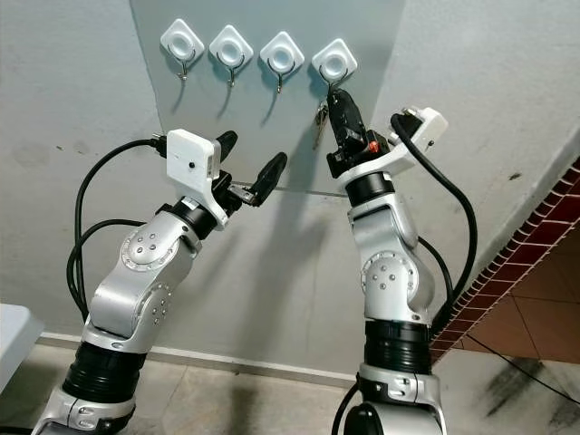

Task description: Hang keys on a hook

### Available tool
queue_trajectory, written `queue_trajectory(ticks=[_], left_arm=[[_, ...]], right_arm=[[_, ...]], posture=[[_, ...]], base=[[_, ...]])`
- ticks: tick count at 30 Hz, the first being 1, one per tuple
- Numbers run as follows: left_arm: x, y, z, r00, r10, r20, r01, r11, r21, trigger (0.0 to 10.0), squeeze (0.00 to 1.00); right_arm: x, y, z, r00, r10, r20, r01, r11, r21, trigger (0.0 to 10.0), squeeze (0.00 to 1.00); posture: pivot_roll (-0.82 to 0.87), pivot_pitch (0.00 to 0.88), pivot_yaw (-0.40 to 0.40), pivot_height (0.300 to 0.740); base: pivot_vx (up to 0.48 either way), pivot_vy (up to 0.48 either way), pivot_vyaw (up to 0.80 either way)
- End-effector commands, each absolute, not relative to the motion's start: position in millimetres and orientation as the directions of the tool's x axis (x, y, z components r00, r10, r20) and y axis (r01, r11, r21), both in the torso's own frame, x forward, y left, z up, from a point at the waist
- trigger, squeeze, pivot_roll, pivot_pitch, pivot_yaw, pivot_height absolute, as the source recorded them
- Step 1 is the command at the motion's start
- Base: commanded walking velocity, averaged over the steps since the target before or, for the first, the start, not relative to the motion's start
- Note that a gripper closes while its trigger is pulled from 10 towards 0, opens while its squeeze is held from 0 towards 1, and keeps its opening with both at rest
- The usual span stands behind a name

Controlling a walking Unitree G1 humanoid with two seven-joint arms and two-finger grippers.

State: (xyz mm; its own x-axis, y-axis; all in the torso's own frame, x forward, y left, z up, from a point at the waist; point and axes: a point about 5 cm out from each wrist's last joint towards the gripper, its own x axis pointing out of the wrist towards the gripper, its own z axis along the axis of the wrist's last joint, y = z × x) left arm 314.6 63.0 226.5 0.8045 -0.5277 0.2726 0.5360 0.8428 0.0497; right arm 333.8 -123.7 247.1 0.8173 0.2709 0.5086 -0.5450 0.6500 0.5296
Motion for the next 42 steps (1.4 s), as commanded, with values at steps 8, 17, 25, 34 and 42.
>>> queue_trajectory(ticks=[8, 17, 25, 34, 42], left_arm=[[315.2, 62.6, 233.2, 0.803, -0.519, 0.293, 0.522, 0.85, 0.075, 10.0, 0.0], [315.6, 62.4, 234.1, 0.806, -0.513, 0.296, 0.515, 0.854, 0.077, 10.0, 0.0], [318.6, 69.1, 217.4, 0.842, -0.47, 0.264, 0.474, 0.879, 0.055, 10.0, 0.0], [312.8, 87.2, 135.3, 0.912, -0.401, 0.082, 0.399, 0.916, 0.048, 10.0, 0.0], [292.8, 108.9, 40.2, 0.912, -0.358, -0.202, 0.359, 0.933, -0.03, 10.0, 0.0]], right_arm=[[329.2, -126.4, 219.2, 0.867, 0.28, 0.412, -0.481, 0.686, 0.546, 10.0, 1.0], [328.4, -127.8, 218.5, 0.868, 0.273, 0.414, -0.477, 0.692, 0.543, 10.0, 1.0], [325.8, -134.6, 206.0, 0.884, 0.274, 0.379, -0.443, 0.751, 0.49, 10.0, 1.0], [307.8, -150.2, 123.4, 0.954, 0.269, 0.13, -0.296, 0.91, 0.29, 10.0, 1.0], [282.5, -166.2, 39.8, 0.968, 0.213, -0.133, -0.194, 0.971, 0.142, 10.0, 1.0]], posture=[[0.03, 0.018, -0.038, 0.715], [0.03, 0.021, -0.037, 0.715], [0.03, 0.021, -0.035, 0.715], [0.02, 0.01, -0.026, 0.715], [0.01, 0.0, -0.008, 0.715]], base=[[0.0, 0.0, 0.0], [0.0, 0.0, 0.0], [0.0, 0.0, 0.0], [0.0, 0.0, 0.0], [0.0, 0.0, 0.0]])
